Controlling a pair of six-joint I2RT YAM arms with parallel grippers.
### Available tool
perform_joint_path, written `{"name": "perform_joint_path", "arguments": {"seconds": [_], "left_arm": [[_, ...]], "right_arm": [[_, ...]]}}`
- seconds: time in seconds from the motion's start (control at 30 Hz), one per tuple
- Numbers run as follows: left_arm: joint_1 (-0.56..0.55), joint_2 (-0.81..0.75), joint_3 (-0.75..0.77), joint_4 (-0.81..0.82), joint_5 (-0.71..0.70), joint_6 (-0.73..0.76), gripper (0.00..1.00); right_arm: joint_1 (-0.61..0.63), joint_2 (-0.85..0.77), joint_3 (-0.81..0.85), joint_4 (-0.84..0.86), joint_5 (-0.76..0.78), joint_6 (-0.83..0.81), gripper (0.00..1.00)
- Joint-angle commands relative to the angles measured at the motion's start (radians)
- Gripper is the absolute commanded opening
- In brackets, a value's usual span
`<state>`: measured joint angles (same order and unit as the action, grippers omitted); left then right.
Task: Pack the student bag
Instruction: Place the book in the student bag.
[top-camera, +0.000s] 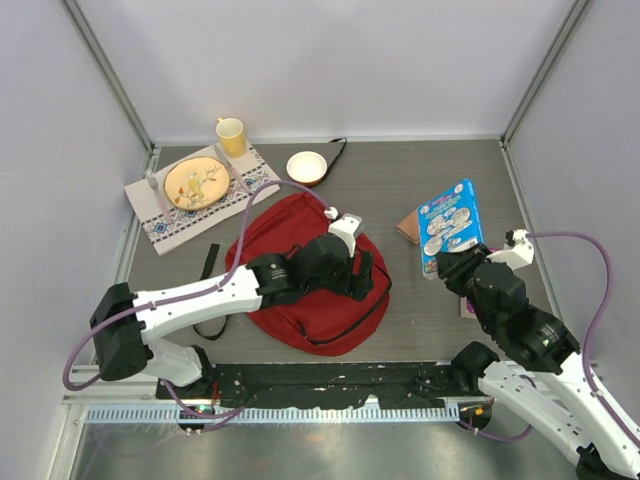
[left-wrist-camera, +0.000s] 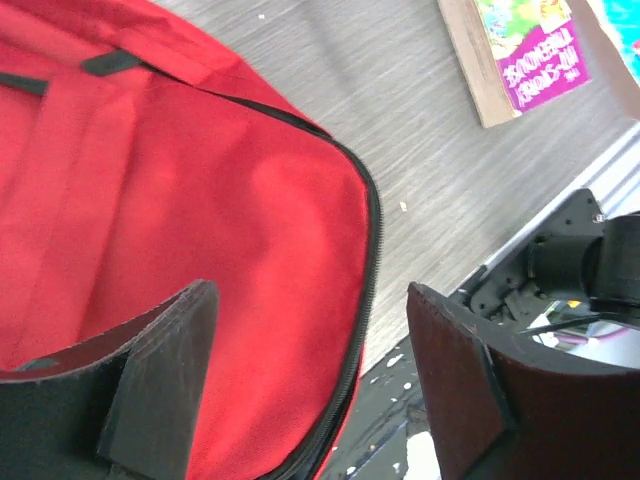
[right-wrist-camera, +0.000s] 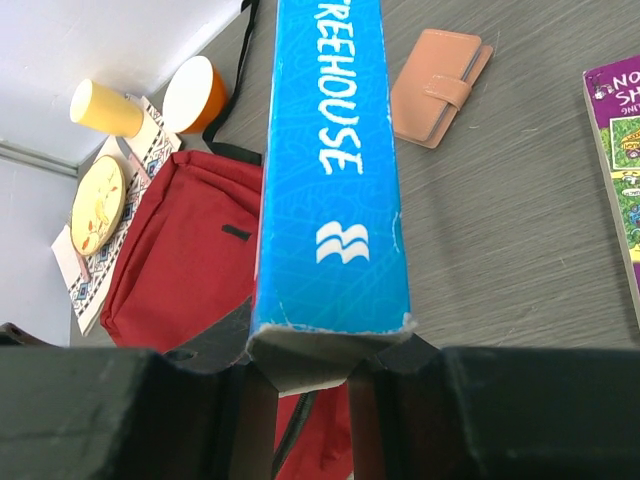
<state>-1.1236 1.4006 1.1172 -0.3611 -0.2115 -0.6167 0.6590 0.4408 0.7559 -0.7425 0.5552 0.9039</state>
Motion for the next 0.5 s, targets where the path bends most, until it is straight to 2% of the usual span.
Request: {"name": "perform_joint_path", "arguments": {"seconds": [0.0, 0.1, 0.3, 0.4, 0.47], "left_arm": [[-0.001, 0.027, -0.014, 0.125, 0.182, -0.009, 0.81], [-0.005, 0.11, 0.016, 0.142, 0.257, -0.028, 0.82], [-0.038, 0.201, 0.049, 0.116, 0.27, -0.028, 0.79], [-0.038, 0.227, 0.046, 0.11, 0.256, -0.032, 0.7], [-0.039, 0.241, 0.056, 0.07, 0.221, -0.032, 0.58]], "right_arm": [[-0.001, -0.001, 0.019, 0.086, 0.023, 0.027, 0.01], [-0.001, -0.01, 0.014, 0.084, 0.025, 0.032, 0.01], [-0.001, -0.019, 0.02, 0.075, 0.029, 0.032, 0.01], [-0.002, -0.02, 0.02, 0.071, 0.032, 0.036, 0.01], [-0.001, -0.02, 0.026, 0.066, 0.025, 0.038, 0.01]]}}
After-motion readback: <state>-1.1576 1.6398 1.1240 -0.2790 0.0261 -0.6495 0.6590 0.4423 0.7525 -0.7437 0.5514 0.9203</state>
